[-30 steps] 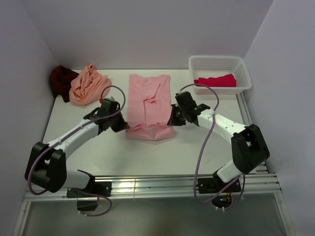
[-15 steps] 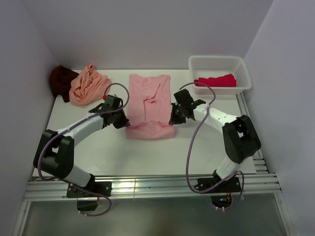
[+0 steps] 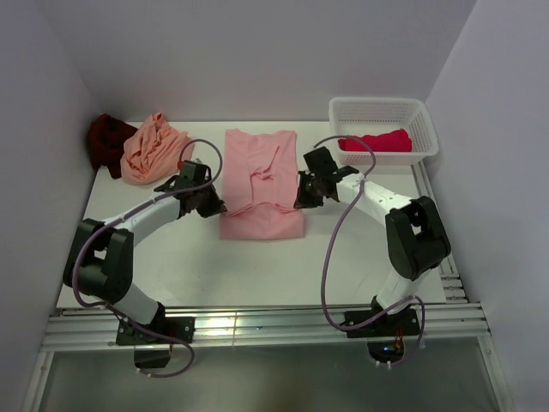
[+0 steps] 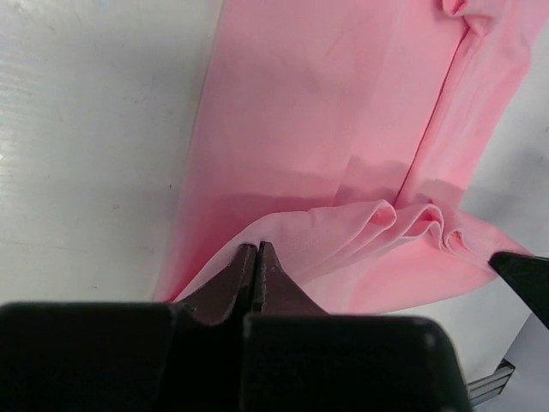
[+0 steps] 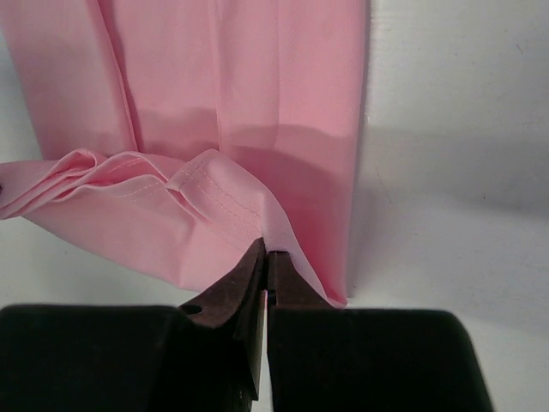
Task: Roll the t-shirts
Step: Fold the tshirt
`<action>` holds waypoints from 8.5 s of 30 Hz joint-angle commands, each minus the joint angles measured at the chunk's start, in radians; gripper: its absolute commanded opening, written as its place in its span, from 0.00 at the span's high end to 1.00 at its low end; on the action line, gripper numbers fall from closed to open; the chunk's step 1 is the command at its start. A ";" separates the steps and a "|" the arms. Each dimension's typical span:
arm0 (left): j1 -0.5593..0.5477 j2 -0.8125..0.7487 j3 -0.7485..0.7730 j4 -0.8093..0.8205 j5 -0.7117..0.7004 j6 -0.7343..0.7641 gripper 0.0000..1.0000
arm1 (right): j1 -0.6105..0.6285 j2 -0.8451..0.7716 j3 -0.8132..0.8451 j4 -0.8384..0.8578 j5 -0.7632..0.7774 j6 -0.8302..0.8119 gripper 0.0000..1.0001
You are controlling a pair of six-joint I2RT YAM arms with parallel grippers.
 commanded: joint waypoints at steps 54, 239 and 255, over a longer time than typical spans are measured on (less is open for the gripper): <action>-0.001 -0.104 -0.330 0.280 0.014 0.104 0.58 | 0.057 -0.132 -0.436 0.368 0.011 -0.010 0.65; -0.192 -0.363 -0.143 -0.194 -0.183 -0.027 1.00 | 0.286 -0.562 -0.350 -0.133 0.367 0.075 1.00; -0.055 -0.098 0.078 -0.170 -0.086 0.085 1.00 | 0.120 -0.365 -0.197 -0.084 0.256 0.001 1.00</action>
